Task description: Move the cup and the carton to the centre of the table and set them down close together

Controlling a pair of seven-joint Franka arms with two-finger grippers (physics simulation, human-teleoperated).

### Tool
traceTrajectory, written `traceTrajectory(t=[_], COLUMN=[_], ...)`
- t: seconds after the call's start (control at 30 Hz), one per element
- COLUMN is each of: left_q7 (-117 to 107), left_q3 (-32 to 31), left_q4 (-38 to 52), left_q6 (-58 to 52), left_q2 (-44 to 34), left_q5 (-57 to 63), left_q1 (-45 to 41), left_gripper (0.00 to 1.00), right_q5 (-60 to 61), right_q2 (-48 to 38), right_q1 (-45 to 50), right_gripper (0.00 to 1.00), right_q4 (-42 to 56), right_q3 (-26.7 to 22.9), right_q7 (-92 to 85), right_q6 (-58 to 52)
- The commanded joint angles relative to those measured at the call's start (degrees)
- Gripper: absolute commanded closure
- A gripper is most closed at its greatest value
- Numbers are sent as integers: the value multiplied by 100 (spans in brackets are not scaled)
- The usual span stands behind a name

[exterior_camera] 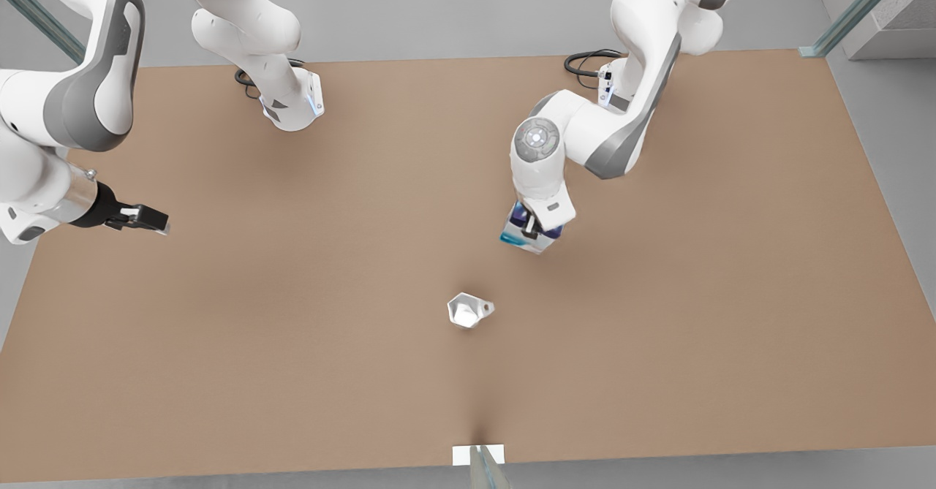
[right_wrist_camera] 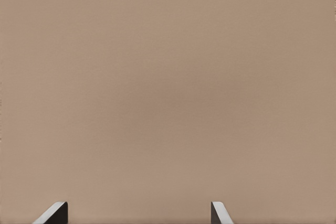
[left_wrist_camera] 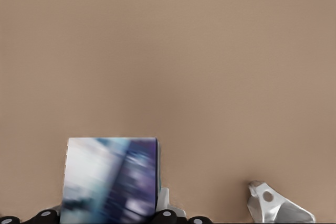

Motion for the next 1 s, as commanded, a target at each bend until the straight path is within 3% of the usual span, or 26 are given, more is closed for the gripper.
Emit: traceTrajectory(t=[0.0, 0.23, 0.27, 0.3, 0.33, 0.73, 0.93, 0.97], left_q7=[-48, -48, 5, 14, 14, 40, 58, 425], left_q3=[1, 1, 1, 9, 9, 10, 71, 80], left_q4=[15, -11, -46, -55, -46, -37, 15, 77], left_q6=[108, 1022, 943, 926, 934, 1101, 812, 364], left_q2=[46, 345, 345, 354, 380, 627, 442, 153], left_q5=[-327, -485, -485, -476, -468, -441, -441, -468], left_q1=[-23, -172, -172, -172, -172, -120, -5, 205], left_gripper=[37, 34, 30, 11, 10, 4, 1, 1], right_q5=[0, 0, 0, 0, 0, 0, 0, 0], right_q2=[-1, 0, 8, -1, -1, 8, 8, 8], right_q1=[1, 1, 1, 1, 1, 1, -8, -25], right_gripper=[0, 0, 0, 0, 0, 0, 0, 0], right_q4=[0, 9, 9, 9, 9, 9, 18, 18], right_q3=[0, 0, 0, 0, 0, 0, 0, 0], right_q7=[0, 0, 0, 0, 0, 0, 0, -9], right_q6=[0, -9, -9, -18, -18, -18, -18, -35])
